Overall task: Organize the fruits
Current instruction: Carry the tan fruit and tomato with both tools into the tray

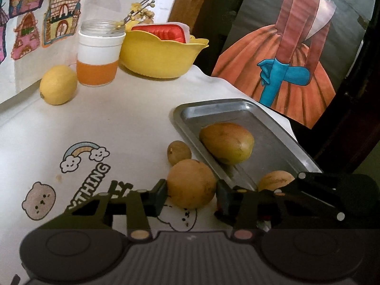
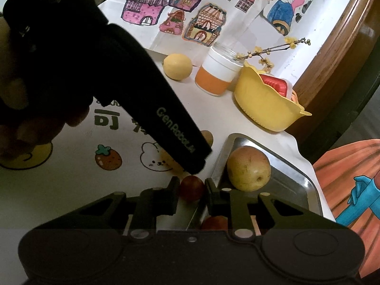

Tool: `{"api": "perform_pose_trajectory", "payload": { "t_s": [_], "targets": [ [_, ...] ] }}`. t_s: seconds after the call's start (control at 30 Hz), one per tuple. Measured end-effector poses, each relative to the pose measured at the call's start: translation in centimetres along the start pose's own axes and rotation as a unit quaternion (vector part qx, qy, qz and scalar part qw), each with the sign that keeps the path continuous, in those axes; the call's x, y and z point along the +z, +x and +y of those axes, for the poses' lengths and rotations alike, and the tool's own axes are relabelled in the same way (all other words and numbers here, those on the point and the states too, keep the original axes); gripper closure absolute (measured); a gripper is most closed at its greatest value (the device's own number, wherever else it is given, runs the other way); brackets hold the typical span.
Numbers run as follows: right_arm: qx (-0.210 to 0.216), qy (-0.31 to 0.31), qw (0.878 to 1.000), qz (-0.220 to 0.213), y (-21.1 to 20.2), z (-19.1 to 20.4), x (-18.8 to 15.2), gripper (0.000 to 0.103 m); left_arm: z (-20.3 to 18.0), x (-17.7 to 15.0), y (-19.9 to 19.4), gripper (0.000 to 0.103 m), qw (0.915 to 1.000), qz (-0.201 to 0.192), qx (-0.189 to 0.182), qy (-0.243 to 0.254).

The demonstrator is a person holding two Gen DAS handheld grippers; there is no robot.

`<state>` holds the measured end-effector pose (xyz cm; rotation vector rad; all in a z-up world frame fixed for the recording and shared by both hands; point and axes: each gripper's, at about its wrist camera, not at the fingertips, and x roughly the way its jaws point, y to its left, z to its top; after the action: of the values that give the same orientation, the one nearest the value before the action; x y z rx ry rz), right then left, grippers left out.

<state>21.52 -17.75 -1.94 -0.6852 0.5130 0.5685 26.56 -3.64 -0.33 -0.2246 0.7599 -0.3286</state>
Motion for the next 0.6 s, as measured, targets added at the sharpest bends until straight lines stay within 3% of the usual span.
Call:
{"api": "perform_pose_trajectory", "payload": {
  "t_s": [0.6],
  "targets": [
    [0.008, 0.009, 1.0, -0.006, -1.5, 0.7, -0.3, 0.08, 0.1, -0.9, -1.9, 0.055, 0.9998, -0.005, 0.016, -0.014]
  ]
}}
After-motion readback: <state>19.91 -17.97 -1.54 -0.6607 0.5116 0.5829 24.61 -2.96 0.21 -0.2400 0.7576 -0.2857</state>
